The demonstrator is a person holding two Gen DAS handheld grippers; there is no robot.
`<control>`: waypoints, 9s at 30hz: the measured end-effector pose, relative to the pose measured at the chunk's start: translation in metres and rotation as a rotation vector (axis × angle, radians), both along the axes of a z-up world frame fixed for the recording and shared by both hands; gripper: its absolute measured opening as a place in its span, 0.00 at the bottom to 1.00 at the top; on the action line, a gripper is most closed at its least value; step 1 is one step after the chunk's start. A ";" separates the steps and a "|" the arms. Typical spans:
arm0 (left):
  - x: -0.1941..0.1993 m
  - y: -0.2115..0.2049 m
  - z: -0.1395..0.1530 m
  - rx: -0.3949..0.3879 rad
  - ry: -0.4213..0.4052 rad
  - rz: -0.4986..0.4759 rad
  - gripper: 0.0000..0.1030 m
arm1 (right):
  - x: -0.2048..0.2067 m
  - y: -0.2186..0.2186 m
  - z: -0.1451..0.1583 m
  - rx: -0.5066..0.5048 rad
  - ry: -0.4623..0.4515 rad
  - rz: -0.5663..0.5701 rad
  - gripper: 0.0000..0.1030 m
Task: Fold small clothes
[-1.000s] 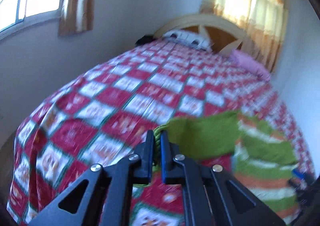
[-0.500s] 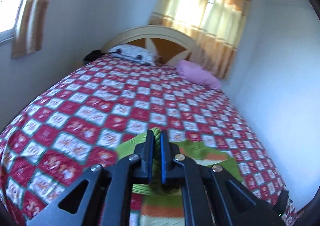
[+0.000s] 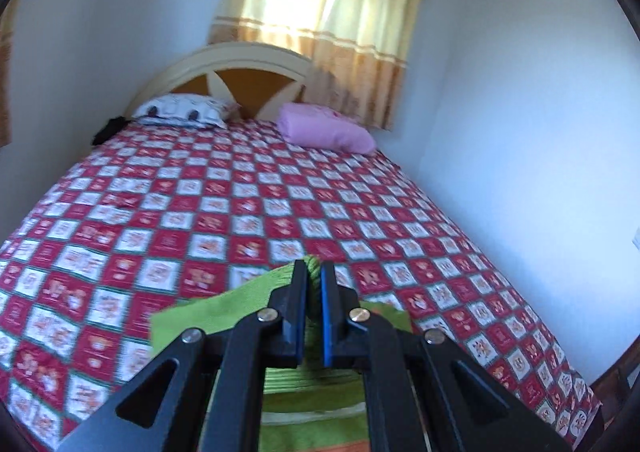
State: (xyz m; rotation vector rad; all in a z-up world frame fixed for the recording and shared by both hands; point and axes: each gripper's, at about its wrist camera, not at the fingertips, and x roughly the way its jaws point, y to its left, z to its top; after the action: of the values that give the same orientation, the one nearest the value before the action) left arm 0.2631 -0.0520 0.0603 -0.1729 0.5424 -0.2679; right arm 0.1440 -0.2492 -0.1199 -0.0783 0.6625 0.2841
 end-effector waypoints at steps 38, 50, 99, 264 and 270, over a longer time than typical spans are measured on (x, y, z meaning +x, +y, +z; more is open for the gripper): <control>-0.009 0.101 -0.225 0.353 0.273 0.294 0.94 | 0.192 -0.039 -0.012 0.188 0.290 -0.271 0.49; -0.003 0.116 -0.238 0.268 0.341 0.271 0.96 | 0.165 -0.030 0.020 0.051 0.115 -0.239 0.02; 0.034 0.123 -0.239 0.356 0.306 0.361 1.00 | 0.141 -0.054 -0.012 0.061 0.094 -0.232 0.37; -0.196 0.115 -0.160 0.144 0.213 -0.092 0.09 | -0.141 -0.034 0.053 0.136 -0.170 -0.119 0.08; -0.163 0.117 -0.136 0.129 0.170 -0.073 0.09 | -0.105 -0.038 0.082 0.142 -0.222 -0.124 0.08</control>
State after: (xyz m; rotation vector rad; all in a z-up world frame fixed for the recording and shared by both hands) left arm 0.1005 0.0651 -0.0754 -0.0507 0.7337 -0.2895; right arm 0.0388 -0.2870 -0.0384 0.0659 0.4237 0.1987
